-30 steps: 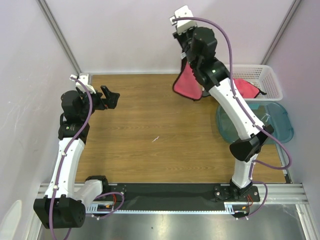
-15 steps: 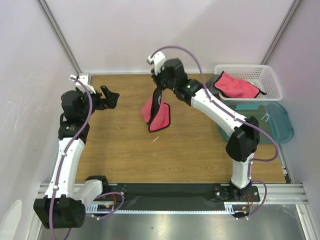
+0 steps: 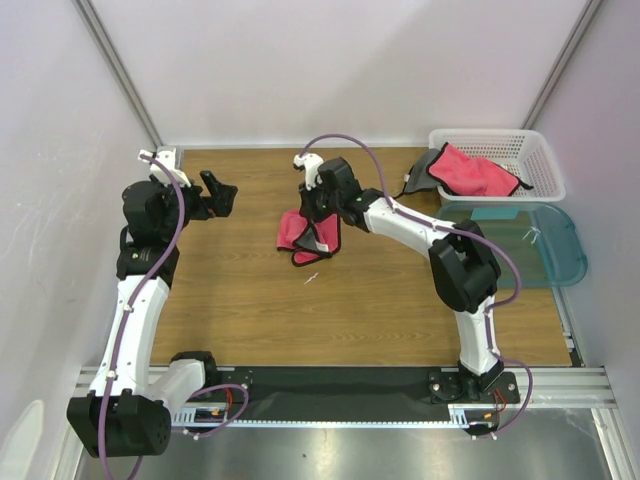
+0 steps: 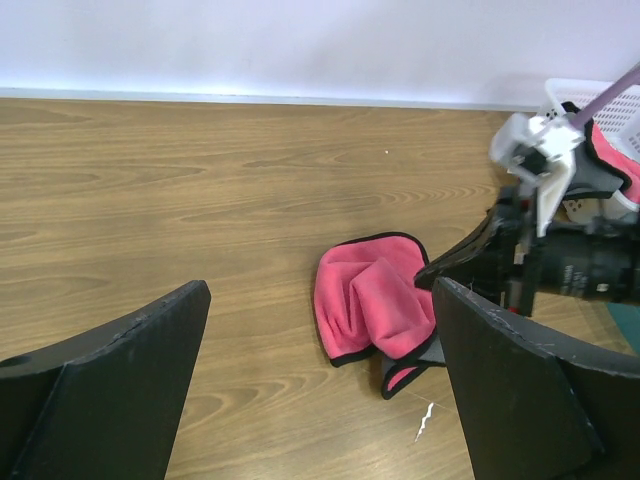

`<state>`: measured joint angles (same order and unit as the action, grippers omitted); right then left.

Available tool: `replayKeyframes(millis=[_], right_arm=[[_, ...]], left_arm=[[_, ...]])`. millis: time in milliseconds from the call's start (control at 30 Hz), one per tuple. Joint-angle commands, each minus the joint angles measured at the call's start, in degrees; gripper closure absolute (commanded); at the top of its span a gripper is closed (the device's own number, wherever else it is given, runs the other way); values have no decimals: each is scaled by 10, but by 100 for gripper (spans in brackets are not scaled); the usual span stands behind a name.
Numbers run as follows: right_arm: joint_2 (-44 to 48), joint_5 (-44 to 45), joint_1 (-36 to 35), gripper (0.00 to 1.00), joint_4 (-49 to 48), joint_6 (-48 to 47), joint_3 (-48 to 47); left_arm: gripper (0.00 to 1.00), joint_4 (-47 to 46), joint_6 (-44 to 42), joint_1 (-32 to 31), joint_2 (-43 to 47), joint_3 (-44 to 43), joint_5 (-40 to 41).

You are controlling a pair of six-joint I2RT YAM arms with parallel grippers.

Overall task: Fold and stack the towels
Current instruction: Move the towel to the center of the board, then flatten out the crumpled towel

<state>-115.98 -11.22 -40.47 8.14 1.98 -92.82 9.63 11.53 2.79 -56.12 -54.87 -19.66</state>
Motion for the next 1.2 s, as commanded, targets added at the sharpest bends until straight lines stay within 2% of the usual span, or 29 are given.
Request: replayKeyframes(millis=[0,67,100,167,200,267,300,367,500,700,967,1067,1167], right_arm=[[-8,-24,1,91,-21,27,-11],[-5,-11,0,80,-11,15,-23],[1,4,1,64,4,11,-29],[8,23,3,47,24,3,-46],[15,39,7,29,47,1,-66],[22,57,14,15,71,4,-91],[27,72,22,1,98,7,-118],[36,87,35,0,116,32,-136],[62,185,77,0,129,127,-127],[88,287,145,0,128,267,-19],[82,381,173,0,106,305,71],[83,399,179,1,70,311,108],[78,421,188,5,39,320,133]], left_arm=[[0,-10,-2,3,7,-15,6],[0,-11,-2,2,6,-14,3],[0,-12,-2,3,5,-15,2],[0,-12,-1,2,5,-15,2],[0,-12,0,2,6,-15,2],[0,-11,-1,2,6,-14,3],[0,-11,-1,3,6,-14,2],[0,-11,-1,2,5,-14,2],[0,-13,0,3,3,-14,0],[0,-14,1,3,2,-14,-5],[0,-13,1,3,5,-14,-3],[0,-15,1,2,5,-13,-2],[0,-15,2,3,3,-13,-3]])
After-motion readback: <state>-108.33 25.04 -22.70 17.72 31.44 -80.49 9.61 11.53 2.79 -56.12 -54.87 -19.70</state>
